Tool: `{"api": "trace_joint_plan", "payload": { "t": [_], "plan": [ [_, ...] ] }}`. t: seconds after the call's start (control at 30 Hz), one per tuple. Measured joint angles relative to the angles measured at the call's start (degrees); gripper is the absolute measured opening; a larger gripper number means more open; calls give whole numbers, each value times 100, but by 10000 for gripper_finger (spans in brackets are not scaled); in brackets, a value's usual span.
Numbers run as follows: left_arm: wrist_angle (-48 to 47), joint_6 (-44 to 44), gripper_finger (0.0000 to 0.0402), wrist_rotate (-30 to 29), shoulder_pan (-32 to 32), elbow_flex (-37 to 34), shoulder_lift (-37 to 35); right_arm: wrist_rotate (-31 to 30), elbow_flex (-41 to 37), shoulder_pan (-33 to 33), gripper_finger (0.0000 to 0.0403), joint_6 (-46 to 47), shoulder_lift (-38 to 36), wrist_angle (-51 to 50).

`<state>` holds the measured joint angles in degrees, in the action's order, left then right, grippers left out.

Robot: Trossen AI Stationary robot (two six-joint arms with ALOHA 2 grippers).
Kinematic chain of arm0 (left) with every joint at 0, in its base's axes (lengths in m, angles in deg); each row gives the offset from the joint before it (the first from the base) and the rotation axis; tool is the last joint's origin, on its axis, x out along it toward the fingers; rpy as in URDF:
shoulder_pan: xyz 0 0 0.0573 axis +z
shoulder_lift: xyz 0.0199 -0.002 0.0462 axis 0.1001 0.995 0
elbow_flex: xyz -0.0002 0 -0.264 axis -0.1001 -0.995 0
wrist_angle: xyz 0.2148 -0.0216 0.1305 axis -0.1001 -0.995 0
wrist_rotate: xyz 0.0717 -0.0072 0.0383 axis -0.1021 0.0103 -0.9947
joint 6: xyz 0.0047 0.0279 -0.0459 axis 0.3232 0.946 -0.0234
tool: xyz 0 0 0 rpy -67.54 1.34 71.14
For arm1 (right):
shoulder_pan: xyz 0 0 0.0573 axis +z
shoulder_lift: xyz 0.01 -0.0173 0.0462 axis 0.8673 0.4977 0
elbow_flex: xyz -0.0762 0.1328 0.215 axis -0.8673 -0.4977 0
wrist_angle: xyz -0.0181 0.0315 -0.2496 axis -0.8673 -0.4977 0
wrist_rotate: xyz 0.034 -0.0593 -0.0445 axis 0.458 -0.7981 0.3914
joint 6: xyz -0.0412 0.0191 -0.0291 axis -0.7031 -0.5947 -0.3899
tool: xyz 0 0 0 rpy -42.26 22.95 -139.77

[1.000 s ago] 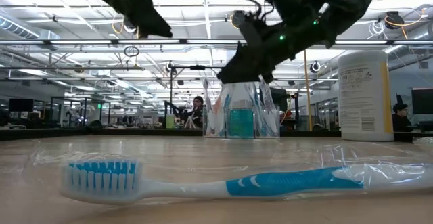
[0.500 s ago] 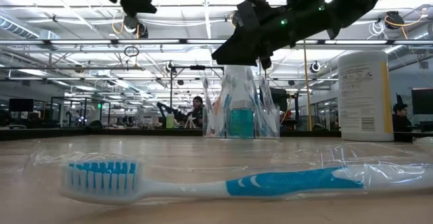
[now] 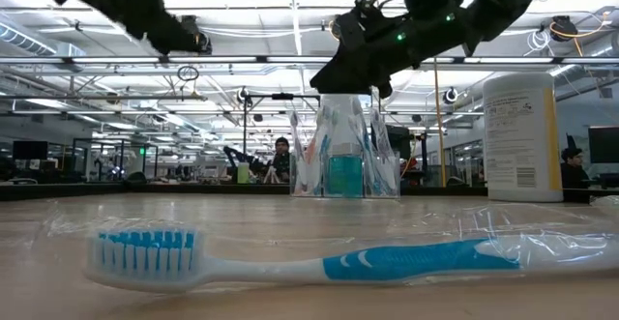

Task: Pick & Place toothbrushing station
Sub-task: Put the green toothbrush into the right section of the transparent organizer

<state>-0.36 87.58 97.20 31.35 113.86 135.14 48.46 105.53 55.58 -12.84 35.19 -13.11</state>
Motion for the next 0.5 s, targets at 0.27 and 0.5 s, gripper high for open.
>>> {"api": "trace_joint_plan", "payload": {
  "t": [0.27, 0.5],
  "plan": [
    [506, -320, 182, 4, 63, -859, -205, 19, -4, 20, 128, 319, 3, -164],
    [633, -478, 182, 15, 46, -878, -213, 10, -4, 54, 128, 1556, 4, -314]
  ]
}}
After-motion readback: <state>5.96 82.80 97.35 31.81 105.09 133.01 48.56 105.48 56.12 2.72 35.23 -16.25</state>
